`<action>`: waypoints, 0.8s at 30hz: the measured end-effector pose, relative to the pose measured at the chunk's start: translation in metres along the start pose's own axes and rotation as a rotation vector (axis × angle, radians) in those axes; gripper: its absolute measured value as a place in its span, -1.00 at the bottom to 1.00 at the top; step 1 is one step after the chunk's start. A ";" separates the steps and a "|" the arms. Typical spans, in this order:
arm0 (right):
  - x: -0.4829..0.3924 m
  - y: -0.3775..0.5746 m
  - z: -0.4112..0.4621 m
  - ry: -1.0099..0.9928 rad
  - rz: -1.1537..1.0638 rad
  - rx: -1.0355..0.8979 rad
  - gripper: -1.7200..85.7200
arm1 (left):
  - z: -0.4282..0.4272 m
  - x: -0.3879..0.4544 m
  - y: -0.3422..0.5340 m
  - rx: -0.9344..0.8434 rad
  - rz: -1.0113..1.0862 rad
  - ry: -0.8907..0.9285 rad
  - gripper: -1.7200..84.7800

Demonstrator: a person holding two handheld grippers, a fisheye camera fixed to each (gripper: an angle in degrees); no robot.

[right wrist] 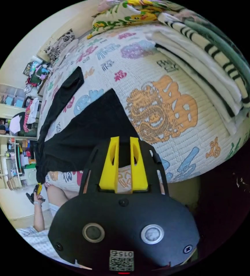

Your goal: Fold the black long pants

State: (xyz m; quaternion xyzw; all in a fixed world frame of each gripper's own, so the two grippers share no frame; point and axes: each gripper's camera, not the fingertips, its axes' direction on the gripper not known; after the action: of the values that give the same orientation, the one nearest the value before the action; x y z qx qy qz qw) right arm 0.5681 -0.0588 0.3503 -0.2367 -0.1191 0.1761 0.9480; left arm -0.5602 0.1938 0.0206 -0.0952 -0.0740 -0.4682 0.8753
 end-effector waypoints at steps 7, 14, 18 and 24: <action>0.008 -0.030 0.027 0.074 0.021 -0.171 -0.72 | 0.030 0.030 -0.014 0.046 -0.115 0.044 -0.87; -0.001 -0.040 0.004 0.065 -0.124 -0.169 -0.97 | 0.006 0.051 -0.020 0.053 -0.003 0.067 -0.97; 0.014 -0.043 0.001 0.046 -0.114 -0.200 -0.97 | 0.011 0.060 -0.027 -0.032 0.087 0.050 -0.97; 0.013 -0.071 -0.029 0.198 -0.090 -0.082 -0.84 | 0.019 0.133 -0.050 -0.146 0.270 -0.219 -0.94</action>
State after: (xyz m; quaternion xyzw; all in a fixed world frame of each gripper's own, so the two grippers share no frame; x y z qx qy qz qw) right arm 0.6087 -0.1242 0.3621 -0.2859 -0.0426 0.1040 0.9517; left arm -0.5292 0.0645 0.0728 -0.2179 -0.1211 -0.3375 0.9077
